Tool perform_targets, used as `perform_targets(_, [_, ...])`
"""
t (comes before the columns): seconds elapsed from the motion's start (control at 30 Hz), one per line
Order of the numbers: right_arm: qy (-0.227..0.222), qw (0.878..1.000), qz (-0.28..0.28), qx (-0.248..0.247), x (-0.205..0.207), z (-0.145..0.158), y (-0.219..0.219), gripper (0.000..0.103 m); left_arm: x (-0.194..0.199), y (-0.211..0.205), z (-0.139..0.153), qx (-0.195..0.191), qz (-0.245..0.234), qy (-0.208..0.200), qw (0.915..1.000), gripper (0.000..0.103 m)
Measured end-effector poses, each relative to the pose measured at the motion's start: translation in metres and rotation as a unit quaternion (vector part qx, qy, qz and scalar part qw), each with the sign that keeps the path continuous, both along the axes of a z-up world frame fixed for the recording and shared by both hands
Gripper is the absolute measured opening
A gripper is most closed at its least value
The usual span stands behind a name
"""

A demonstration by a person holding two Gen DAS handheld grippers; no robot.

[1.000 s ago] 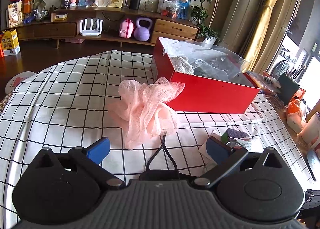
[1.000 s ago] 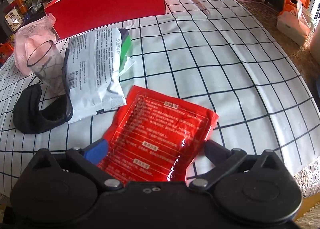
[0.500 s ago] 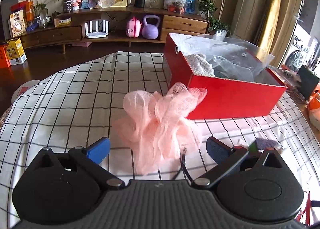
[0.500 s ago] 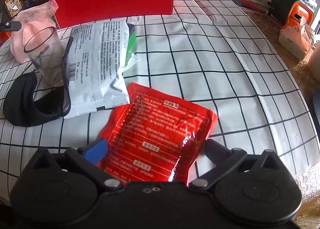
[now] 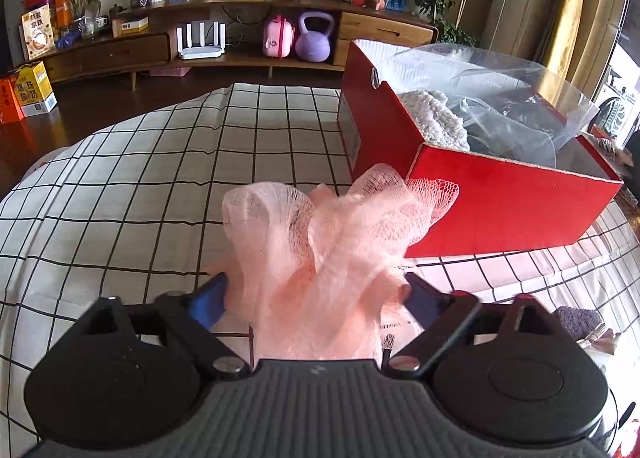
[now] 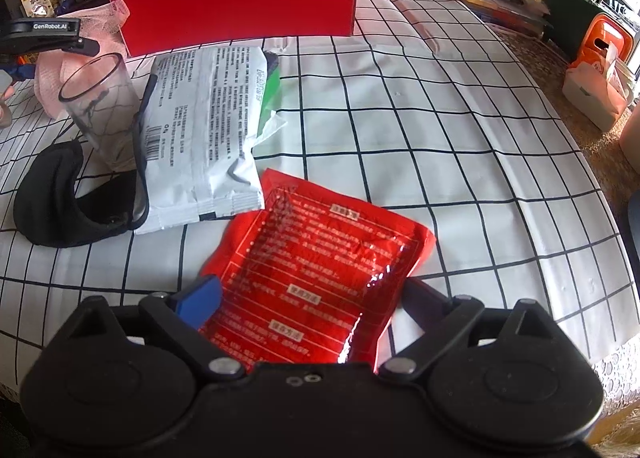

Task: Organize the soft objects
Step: 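Grasp the pink mesh puff with the left gripper while the right grasps the red packet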

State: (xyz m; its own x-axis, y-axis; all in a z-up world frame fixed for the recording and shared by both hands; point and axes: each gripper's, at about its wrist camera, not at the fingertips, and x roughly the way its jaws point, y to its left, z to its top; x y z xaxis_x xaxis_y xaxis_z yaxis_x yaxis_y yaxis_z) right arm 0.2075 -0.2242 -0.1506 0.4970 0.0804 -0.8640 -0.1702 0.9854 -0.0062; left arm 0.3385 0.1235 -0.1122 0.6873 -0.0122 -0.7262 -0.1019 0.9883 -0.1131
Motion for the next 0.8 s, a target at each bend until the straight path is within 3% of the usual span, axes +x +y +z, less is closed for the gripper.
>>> perform_targets(0.1, [-0.008, 1.000, 0.001, 0.004, -0.001, 0.005, -0.002, 0.078, 0.002, 0.000, -0.003, 0.001, 0.002, 0.006, 1.0000, 0.055])
perform_targets(0.2, [-0.009, 1.000, 0.001, 0.012, 0.001, 0.007, -0.007, 0.074, 0.001, -0.002, -0.003, 0.006, -0.002, 0.004, 1.0000, 0.041])
perform_targets(0.33, [-0.027, 1.000, -0.006, 0.015, 0.000, 0.013, -0.012, 0.057, -0.002, -0.004, 0.000, 0.014, -0.004, -0.002, 0.9999, 0.033])
perform_targets(0.37, [-0.035, 0.999, -0.012, 0.019, 0.000, 0.015, -0.015, 0.039, -0.003, -0.005, 0.001, 0.016, -0.003, -0.003, 0.9999, 0.031])
perform_targets(0.43, [-0.035, 0.999, -0.020, 0.025, 0.002, 0.018, -0.023, 0.025, -0.003, -0.005, 0.002, 0.016, -0.003, -0.002, 0.9999, 0.030])
perform_targets(0.5, [-0.033, 0.999, -0.028, 0.017, 0.003, 0.016, -0.028, 0.000, -0.004, -0.005, 0.003, 0.016, -0.004, -0.003, 0.9999, 0.029])
perform_targets(0.8, [-0.039, 0.998, -0.029, 0.040, -0.004, 0.019, -0.040, 0.000, -0.011, -0.001, 0.011, 0.017, -0.001, -0.005, 0.9998, 0.026])
